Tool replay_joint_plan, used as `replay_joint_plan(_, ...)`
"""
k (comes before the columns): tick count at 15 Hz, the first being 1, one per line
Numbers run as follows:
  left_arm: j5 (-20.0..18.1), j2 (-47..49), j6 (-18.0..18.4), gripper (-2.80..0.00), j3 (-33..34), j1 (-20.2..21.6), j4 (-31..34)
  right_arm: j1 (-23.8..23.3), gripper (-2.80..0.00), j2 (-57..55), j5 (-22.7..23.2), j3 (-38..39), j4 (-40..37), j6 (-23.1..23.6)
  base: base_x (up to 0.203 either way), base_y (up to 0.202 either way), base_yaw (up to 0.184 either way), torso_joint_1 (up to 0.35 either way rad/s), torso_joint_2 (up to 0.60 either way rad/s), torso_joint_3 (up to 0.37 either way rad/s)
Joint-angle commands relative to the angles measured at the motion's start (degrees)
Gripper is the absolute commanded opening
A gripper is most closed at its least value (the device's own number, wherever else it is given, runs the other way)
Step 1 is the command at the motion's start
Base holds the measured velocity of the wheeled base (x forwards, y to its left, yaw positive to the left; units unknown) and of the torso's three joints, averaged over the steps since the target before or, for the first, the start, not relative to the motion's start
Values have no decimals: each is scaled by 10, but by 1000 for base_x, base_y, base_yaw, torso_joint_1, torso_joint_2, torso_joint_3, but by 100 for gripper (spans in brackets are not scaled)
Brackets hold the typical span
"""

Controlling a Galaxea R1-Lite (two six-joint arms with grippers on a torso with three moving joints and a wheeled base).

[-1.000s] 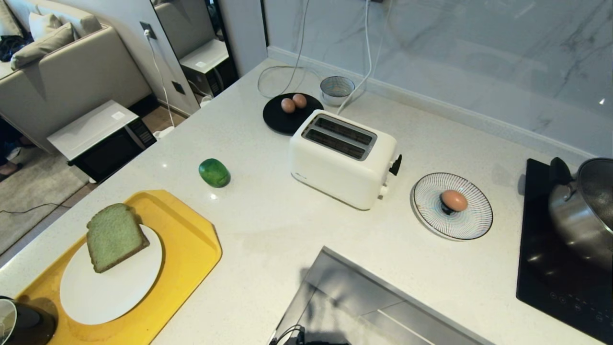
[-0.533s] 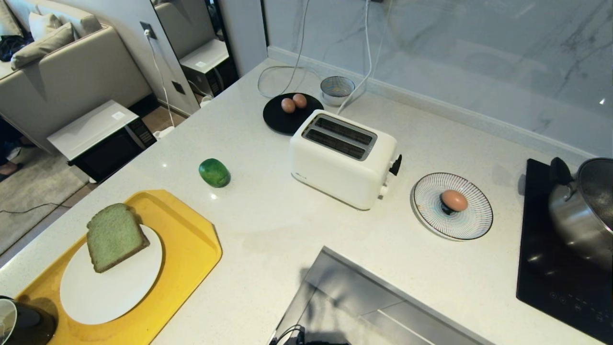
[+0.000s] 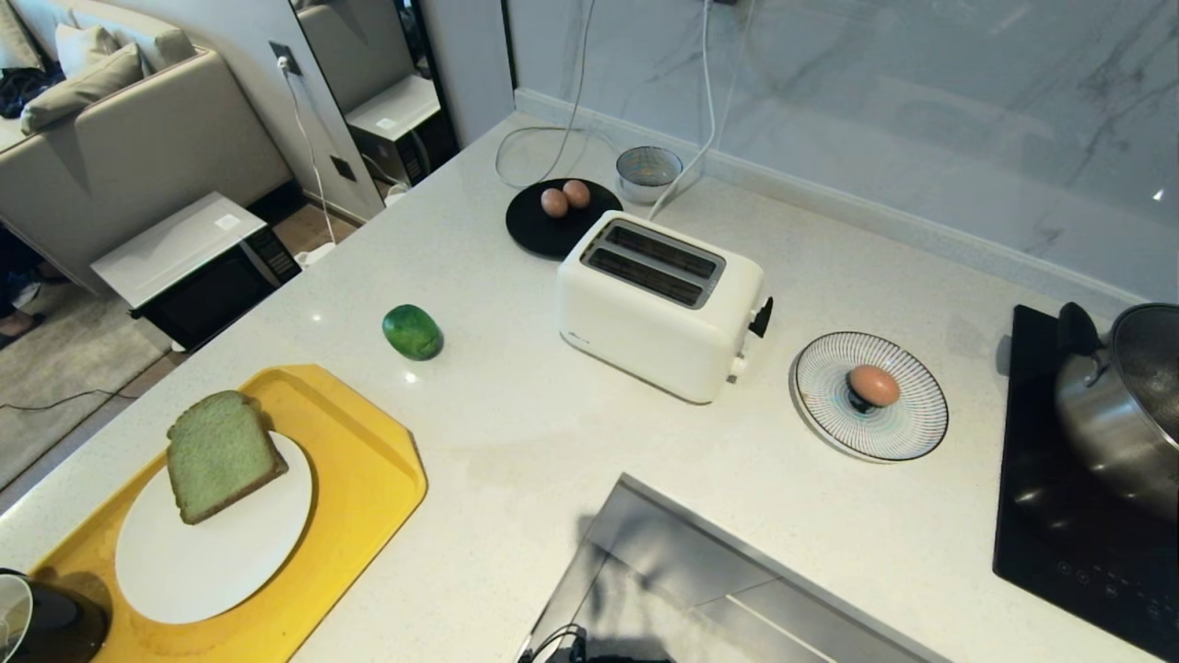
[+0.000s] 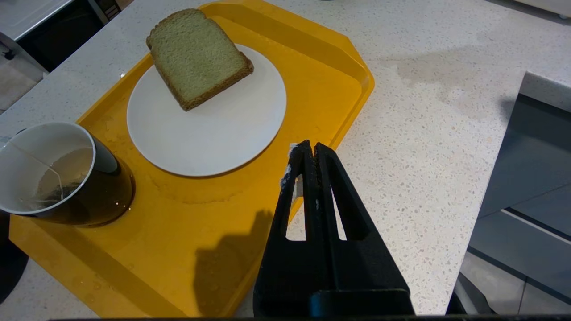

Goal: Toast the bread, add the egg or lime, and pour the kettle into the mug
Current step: Pick up the egg

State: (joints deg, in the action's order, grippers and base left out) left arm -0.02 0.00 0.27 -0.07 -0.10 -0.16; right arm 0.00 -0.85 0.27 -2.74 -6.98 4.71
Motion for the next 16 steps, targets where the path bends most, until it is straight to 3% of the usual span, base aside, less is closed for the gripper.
replay_joint_plan(1,0,1,0,-280,0,0,0,0,-280,-5,1,0,-1,1,0,0,0,0,0,0)
replay_joint_plan(10,0,1,2,-280,1,0,0,0,-280,-17,0,0,-1,1,0,0,0,0,0,0)
replay_joint_plan(16,0,1,0,-280,0,0,0,0,-280,-15,5,0,-1,1,83,0,1,5,4,1)
